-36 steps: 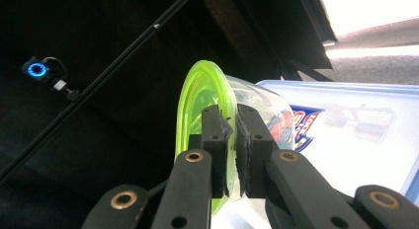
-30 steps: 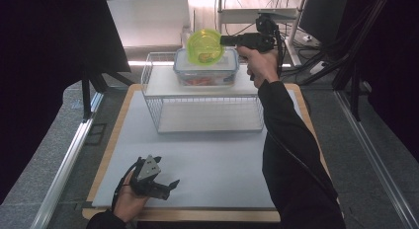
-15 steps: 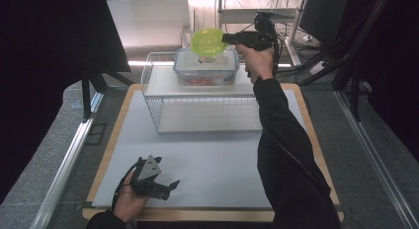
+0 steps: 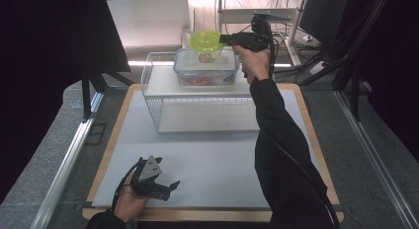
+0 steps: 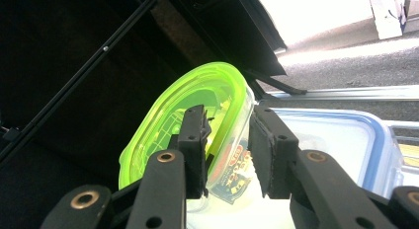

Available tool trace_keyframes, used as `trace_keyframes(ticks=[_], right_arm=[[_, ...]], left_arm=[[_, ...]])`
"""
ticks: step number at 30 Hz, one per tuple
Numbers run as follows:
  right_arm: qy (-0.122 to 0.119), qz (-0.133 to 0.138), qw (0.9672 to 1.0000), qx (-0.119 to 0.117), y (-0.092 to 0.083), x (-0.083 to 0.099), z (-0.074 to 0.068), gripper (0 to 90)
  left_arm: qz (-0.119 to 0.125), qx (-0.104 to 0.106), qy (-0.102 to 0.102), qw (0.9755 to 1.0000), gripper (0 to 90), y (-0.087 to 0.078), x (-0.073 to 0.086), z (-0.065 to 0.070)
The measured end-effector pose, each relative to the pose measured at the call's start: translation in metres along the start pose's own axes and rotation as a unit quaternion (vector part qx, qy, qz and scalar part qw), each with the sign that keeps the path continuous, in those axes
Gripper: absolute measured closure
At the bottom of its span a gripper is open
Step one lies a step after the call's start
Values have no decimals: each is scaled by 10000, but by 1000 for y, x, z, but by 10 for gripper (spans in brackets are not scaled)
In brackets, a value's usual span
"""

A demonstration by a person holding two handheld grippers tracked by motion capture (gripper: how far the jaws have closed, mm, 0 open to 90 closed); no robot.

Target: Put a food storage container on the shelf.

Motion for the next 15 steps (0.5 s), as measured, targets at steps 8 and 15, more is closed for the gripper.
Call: trace_keyframes(ticks=[8, 15], right_arm=[[-93, 47, 9999, 92, 2, 0, 1, 608], [-340, 53, 9993, 172, -1, 0, 1, 431]], left_arm=[[4, -9, -3, 10000, 16, 0, 0, 0], [1, -5, 4, 10000, 16, 0, 0, 0]])
Point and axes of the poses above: each handheld gripper's, and its own axes: y roughly forward along the jaws, x roughly out of its underside, z roughly to its right, the point moved 5 cm from there along y, roughly forward along the jaws, and after that the axes turned 10 degrees about y, right-handed, at the moved point
